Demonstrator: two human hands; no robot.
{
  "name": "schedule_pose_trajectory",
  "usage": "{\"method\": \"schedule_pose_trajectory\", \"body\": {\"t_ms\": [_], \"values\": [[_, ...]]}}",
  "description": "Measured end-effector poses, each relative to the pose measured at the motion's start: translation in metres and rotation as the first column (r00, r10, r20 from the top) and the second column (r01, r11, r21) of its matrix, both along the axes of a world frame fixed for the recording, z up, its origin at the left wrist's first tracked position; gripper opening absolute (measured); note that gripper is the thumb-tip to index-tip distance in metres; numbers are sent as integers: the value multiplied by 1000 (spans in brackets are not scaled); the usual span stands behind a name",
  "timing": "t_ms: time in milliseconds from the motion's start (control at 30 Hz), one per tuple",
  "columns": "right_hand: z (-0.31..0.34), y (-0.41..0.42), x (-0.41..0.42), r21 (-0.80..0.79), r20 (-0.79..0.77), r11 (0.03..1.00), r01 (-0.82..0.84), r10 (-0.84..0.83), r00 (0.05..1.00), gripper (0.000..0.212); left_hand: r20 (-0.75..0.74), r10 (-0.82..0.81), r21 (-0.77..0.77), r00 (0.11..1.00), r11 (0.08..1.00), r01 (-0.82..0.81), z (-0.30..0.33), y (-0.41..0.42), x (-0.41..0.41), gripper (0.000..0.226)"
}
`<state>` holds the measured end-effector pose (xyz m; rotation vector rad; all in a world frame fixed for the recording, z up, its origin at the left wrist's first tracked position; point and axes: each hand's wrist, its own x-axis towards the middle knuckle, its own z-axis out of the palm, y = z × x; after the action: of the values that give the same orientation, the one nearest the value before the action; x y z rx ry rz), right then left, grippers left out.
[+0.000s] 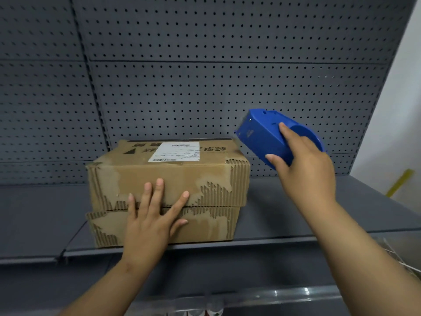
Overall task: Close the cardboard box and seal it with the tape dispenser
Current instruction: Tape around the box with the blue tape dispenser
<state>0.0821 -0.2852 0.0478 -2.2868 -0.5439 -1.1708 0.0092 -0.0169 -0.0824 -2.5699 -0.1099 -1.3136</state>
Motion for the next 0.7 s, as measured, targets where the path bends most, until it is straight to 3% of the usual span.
{"method": "schedule_pose_trajectory", "body": {"t_ms": [133,267,467,700], "values": [[0,26,-27,4,59,999,-33,33,998,62,-10,-24,21,1000,999,25,0,3,-3,53],[-9,49,-50,-93,162,992,-86,100,982,57,-23,-50,30,998,998,51,4,13,-10,53],[-27,72,-75,-225,152,961,-163,200,968,51,-65,-37,28,997,999,39,3,41,-28,51],[-33,86,-96,-252,244,956,-153,215,946,45,-51,-72,49,996,996,74,2,59,-34,53]]}}
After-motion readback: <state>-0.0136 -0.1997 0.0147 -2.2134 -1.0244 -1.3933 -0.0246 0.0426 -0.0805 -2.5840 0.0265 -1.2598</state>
